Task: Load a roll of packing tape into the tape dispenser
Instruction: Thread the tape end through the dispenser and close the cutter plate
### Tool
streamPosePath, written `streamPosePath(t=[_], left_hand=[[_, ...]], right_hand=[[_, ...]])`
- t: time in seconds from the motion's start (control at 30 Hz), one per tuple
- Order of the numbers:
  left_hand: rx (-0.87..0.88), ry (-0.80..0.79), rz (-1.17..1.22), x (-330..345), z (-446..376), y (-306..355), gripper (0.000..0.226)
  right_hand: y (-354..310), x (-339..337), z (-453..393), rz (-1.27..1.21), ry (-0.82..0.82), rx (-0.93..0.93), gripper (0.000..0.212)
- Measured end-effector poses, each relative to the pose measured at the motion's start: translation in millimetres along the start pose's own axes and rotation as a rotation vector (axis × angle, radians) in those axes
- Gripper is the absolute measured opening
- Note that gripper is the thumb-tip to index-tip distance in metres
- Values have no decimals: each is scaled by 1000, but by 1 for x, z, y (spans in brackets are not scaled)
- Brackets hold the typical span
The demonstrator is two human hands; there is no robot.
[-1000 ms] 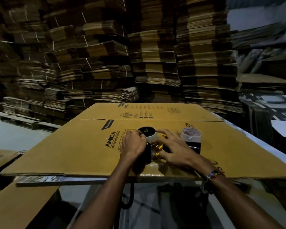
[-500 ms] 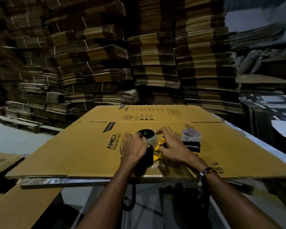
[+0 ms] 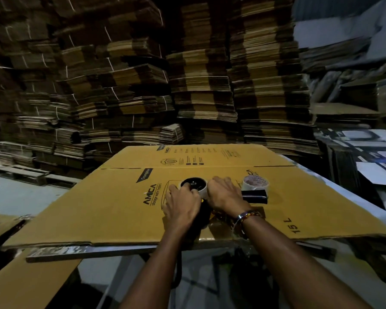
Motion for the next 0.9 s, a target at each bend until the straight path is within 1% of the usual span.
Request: streamPosePath(t=[0.1,0.27,0.53,0.7,0.9], left_hand=[[-4,2,19,2,-1,-1,40],[17,10,15,1,-1,-2,39],[27,19,16,-1,0,1,37],[1,23,44,1,0,1,40],[-8,41,82,3,-2,1,36]], right_hand=[[2,5,-1,-13,42,12,22],[1,12,-2,-81,103,35,22],[3,16,-3,-113,133,45,23],[4,14,-7,-147,79,56,21],[7,10,-8,-205,2,73,7]])
Point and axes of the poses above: each hand's wrist, its own z-axis away from the middle knuckle, its own x-axis out of the palm, y = z × x, the point moved 1 cm from there along -z, towards the middle knuckle, and after that the axes turned 2 degrees about y, right-handed, at the moved point
